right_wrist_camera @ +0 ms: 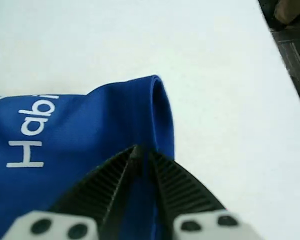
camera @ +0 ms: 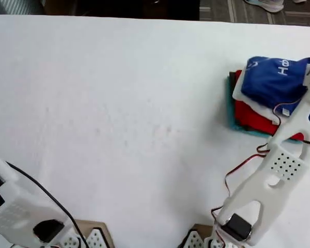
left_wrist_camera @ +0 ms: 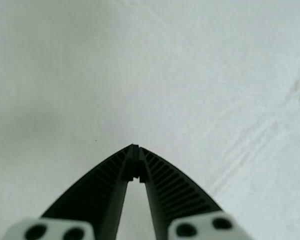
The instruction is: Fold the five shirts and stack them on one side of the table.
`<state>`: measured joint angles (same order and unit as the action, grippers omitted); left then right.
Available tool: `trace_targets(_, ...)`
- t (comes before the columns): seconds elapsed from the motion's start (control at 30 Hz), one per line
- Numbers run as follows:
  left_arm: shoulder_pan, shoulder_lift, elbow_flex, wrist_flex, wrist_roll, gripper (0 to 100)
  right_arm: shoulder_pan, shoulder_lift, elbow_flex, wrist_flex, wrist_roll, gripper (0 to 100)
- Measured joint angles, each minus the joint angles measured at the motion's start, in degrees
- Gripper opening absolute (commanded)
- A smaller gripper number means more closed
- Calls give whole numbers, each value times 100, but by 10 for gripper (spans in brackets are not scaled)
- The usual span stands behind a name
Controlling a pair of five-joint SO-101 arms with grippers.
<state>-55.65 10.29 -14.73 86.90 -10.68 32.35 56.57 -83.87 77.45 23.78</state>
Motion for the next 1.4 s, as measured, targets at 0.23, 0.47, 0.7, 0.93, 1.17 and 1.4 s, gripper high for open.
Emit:
trace_targets(0.23, 0, 0, 0, 0, 0, 27, -273, 0, -756, -97, -123, 20)
trace_targets(0.47, 0, 0, 0, 325, 0, 27, -273, 844, -422, -1134, -211, 20)
trace_targets(0.7, 0, 0, 0, 378, 0, 27, -114, 1389, -422, -1222, -211, 20)
trace_targets(0.93, 0, 0, 0, 378, 0, 27, -97, 1196, -870, -501, -642, 20)
trace_targets(1.17, 0, 0, 0, 360, 0, 27, -800, -325, -888, 1538, -809, 21)
trace_targets(1.4, 0, 0, 0, 308, 0, 27, -1969, -747, -721, 2277, -501, 20)
